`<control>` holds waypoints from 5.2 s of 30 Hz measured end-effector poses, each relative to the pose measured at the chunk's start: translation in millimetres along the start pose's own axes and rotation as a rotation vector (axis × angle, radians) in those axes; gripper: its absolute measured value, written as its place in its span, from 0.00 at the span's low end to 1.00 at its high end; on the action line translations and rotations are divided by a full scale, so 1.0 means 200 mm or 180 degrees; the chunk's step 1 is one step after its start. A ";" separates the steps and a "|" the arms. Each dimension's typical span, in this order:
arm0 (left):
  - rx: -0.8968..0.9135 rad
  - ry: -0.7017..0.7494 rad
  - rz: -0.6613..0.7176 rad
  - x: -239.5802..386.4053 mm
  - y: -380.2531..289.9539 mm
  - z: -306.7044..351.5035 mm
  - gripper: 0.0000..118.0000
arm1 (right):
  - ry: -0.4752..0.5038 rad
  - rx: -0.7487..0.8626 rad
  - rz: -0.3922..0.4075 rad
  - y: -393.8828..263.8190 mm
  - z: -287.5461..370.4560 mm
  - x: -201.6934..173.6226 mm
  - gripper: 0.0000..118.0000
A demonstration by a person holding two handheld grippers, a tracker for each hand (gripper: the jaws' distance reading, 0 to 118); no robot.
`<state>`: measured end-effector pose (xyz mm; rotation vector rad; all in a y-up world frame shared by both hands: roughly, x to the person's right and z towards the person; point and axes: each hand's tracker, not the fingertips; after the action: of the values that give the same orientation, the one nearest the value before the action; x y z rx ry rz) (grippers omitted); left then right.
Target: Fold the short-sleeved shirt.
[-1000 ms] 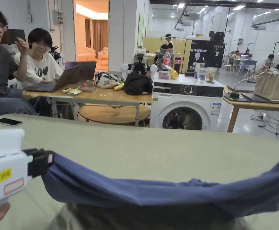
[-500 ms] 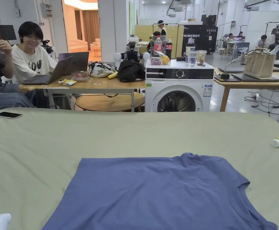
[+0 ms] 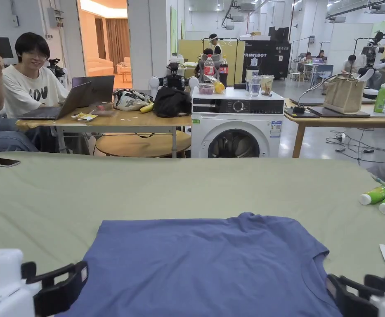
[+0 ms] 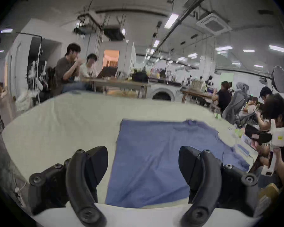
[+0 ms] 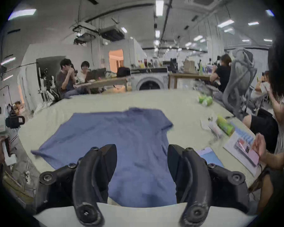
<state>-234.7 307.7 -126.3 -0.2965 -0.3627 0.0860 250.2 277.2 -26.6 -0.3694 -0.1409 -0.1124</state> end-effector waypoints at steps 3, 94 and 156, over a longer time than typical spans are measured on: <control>-0.0029 0.0029 -0.0121 0.08 0.04 -0.12 0.77 | 0.0001 -0.0003 0.0048 0.05 -0.11 -0.13 0.56; -0.0872 0.0340 0.0213 -0.33 -0.01 -1.23 0.73 | -0.0426 -0.0715 -0.0152 0.09 -1.17 0.28 0.63; -0.1140 0.0320 0.0113 -0.34 -0.04 -0.65 0.00 | -0.0570 -0.1017 -0.0340 -0.02 -0.70 0.29 0.05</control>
<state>-251.0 255.7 -261.9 -0.6591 -0.2716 0.0400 323.1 216.9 -145.3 -0.6915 -0.3217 -0.2084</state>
